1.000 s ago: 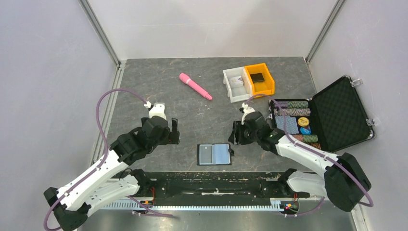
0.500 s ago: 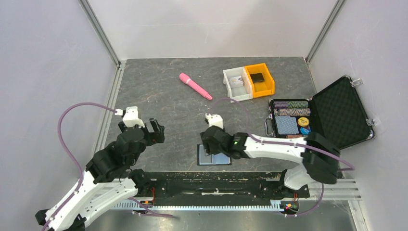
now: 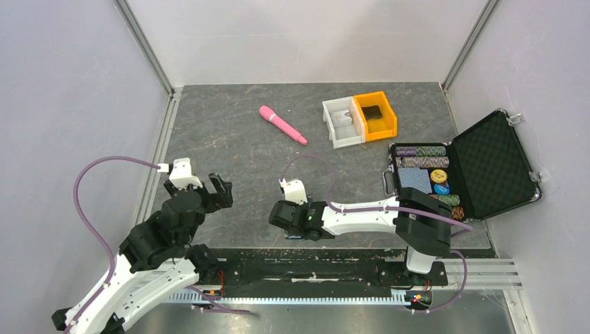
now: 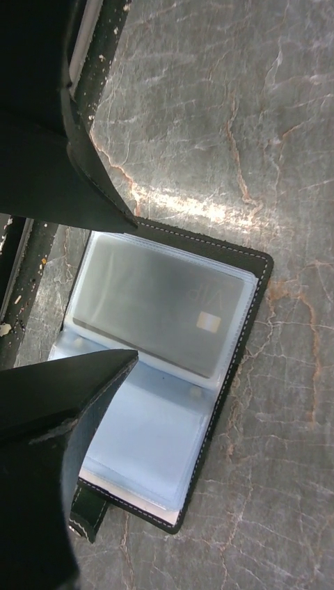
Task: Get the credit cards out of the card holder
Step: Remove the credit card from the card holder.
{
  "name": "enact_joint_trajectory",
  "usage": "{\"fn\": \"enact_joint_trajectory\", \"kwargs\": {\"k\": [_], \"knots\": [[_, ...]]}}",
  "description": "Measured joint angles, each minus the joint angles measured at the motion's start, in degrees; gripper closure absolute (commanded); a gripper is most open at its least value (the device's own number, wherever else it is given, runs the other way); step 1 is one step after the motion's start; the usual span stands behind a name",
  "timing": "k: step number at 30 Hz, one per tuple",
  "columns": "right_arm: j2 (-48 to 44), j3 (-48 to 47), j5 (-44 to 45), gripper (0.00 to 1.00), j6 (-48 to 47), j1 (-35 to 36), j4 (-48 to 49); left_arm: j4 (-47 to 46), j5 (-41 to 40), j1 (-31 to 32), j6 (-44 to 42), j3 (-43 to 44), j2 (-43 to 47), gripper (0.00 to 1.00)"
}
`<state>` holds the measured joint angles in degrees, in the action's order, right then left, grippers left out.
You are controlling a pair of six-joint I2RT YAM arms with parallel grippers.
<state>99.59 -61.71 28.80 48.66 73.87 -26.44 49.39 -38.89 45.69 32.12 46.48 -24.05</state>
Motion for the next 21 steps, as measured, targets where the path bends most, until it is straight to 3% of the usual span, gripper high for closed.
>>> {"fn": "enact_joint_trajectory", "kwargs": {"k": [16, 21], "knots": [[2.32, -0.07, -0.74, 0.38, 0.28, 0.55, 0.72, -0.02, 0.04, 0.00, 0.00, 0.00, -0.46, 0.00], [2.54, 0.37, -0.90, 0.45, 0.33, 0.55, 1.18, -0.04, 0.20, 0.00, 0.00, 0.00, -1.16, 0.00]]}}
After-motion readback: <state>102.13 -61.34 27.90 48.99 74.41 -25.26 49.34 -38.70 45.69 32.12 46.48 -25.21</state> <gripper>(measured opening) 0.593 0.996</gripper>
